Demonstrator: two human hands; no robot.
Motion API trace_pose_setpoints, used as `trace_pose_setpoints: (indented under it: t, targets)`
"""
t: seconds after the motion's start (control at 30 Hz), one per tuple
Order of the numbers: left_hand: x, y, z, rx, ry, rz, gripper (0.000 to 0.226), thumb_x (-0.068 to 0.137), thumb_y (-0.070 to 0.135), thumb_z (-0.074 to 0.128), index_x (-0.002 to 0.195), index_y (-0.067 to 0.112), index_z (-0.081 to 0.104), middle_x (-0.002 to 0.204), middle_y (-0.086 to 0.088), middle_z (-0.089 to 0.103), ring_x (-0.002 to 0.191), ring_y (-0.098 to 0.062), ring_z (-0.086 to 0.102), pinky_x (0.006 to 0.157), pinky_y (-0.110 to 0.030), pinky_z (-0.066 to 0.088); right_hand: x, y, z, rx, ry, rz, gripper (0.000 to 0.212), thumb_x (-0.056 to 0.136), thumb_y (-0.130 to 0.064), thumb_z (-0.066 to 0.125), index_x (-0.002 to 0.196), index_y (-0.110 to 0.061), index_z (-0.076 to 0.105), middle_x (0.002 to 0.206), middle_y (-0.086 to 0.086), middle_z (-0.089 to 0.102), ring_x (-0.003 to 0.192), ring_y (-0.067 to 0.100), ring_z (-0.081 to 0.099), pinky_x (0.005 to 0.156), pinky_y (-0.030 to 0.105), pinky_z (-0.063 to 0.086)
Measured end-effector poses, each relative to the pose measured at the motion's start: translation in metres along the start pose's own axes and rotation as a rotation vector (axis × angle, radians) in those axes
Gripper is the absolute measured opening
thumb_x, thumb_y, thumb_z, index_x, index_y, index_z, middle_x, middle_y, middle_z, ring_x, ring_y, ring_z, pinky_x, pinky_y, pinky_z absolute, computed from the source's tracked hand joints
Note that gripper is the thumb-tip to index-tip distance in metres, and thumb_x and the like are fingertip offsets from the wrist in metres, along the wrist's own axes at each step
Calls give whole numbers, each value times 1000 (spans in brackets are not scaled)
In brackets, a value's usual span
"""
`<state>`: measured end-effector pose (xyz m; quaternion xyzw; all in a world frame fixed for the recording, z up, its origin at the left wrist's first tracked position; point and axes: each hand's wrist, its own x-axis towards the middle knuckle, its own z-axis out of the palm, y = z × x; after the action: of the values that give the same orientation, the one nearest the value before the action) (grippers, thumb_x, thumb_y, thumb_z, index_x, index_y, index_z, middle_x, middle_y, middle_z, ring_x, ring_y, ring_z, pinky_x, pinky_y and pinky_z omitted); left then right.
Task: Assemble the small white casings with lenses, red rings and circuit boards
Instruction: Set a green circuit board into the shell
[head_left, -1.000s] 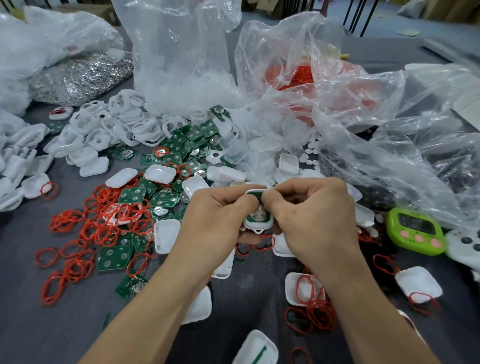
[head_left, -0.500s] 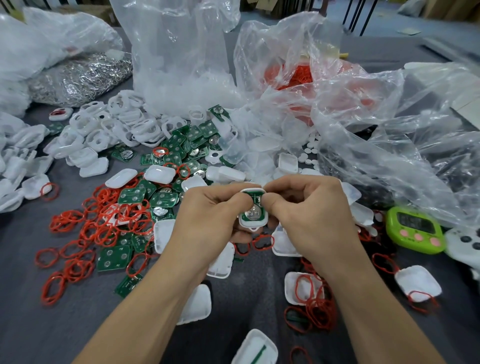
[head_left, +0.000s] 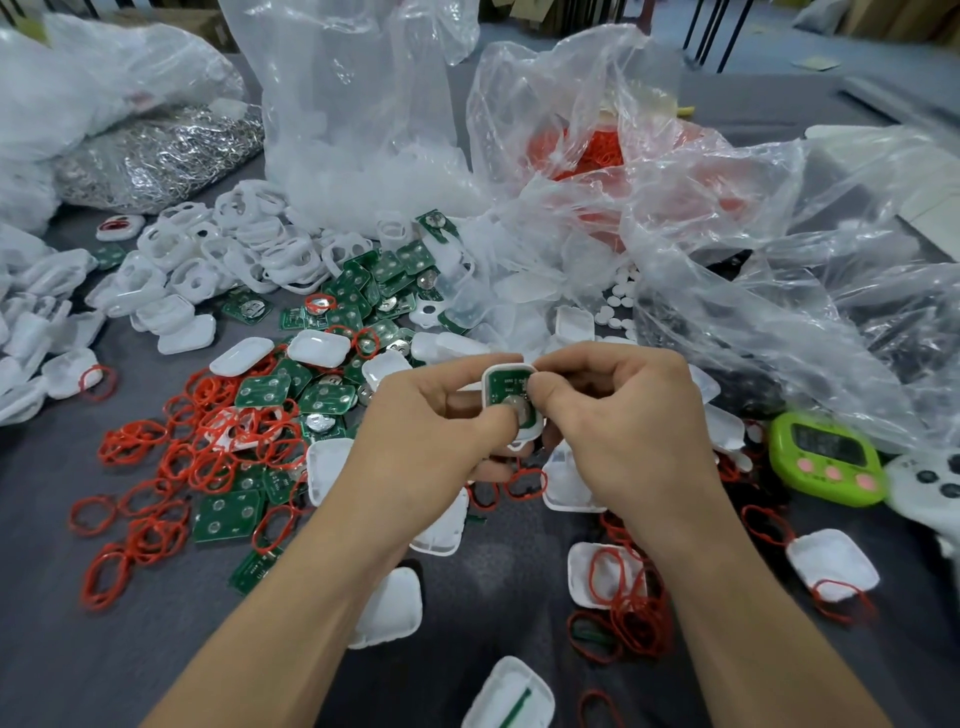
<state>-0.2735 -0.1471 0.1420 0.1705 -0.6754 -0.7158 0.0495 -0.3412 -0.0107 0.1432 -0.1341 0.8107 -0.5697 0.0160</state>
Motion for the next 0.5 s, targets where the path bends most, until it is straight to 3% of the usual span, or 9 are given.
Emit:
trace_pose_setpoints:
  t: [0.3, 0.5]
  targets:
    - [2, -3, -1, -52, 29, 22, 37, 88, -13, 64, 108, 14, 80, 81, -15, 79, 63, -19, 74, 57, -24, 60, -4, 0, 6, 26, 33, -6, 17, 81, -16, 79, 71, -29, 77, 65, -13, 74, 60, 6, 71, 60, 28, 58]
    - [3, -7, -3, 8, -34, 18, 36, 94, 1, 62, 119, 24, 74, 88, -11, 79, 72, -20, 77, 60, -26, 60, -3, -2, 3, 4, 7, -56, 25, 83, -13, 79, 70, -33, 75, 64, -17, 73, 56, 0, 69, 52, 12, 51]
